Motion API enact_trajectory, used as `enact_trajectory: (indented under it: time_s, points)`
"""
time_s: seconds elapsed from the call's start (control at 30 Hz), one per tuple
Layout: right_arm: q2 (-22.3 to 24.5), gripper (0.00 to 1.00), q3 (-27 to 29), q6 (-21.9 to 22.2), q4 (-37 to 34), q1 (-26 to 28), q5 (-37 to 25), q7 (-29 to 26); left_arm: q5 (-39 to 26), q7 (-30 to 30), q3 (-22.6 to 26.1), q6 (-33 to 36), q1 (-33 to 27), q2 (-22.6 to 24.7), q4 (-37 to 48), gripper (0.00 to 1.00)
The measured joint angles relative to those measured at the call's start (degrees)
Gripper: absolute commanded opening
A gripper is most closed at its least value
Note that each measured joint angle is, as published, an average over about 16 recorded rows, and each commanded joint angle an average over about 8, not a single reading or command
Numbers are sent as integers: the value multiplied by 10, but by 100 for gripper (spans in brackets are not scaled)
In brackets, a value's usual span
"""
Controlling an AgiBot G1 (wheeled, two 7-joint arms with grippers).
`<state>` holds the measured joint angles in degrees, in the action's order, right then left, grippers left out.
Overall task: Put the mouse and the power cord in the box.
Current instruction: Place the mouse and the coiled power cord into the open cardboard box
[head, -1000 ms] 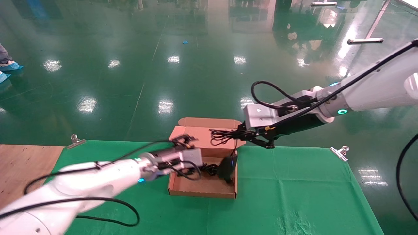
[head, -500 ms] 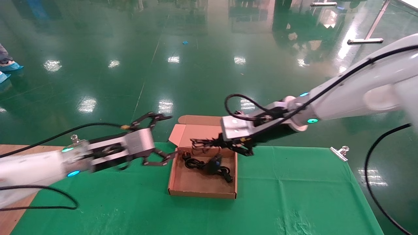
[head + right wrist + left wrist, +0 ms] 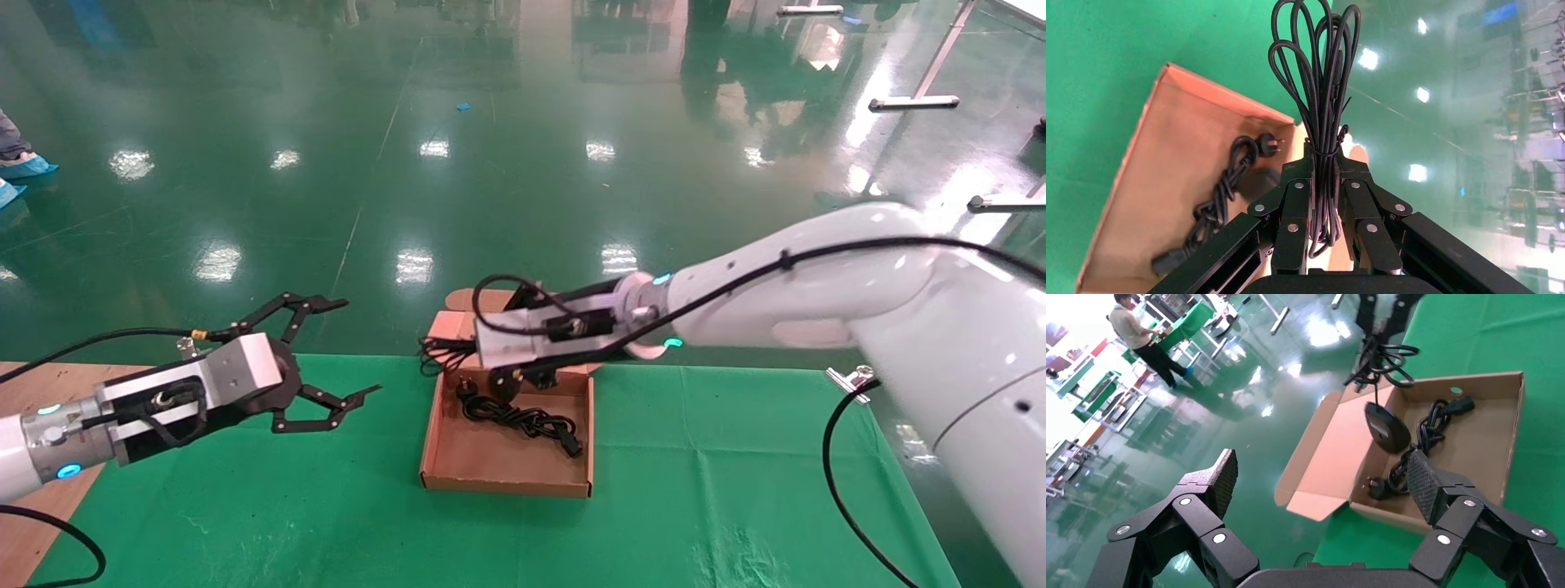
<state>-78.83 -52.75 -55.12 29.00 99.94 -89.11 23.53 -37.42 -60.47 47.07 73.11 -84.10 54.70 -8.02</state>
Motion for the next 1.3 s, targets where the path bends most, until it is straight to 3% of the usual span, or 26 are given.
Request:
enact_trajectory:
  time_s: [0.57, 0.6, 0.8, 0.87, 1.3]
  points:
    - [3, 2, -146, 85, -2, -38, 62, -48, 10, -15, -6, 20, 12, 18, 61, 100]
    - [3, 8, -152, 88, -4, -40, 64, -47, 9, -15, -6, 18, 12, 19, 63, 100]
    - [4, 81, -179, 104, -10, -51, 77, -38, 5, -22, -3, -5, 15, 31, 76, 100]
    - [4, 99, -186, 107, -10, -54, 82, -35, 5, -24, -3, -16, 16, 35, 81, 100]
    - [4, 100, -209, 121, -9, -60, 96, -26, 5, -34, -3, -65, 20, 49, 96, 100]
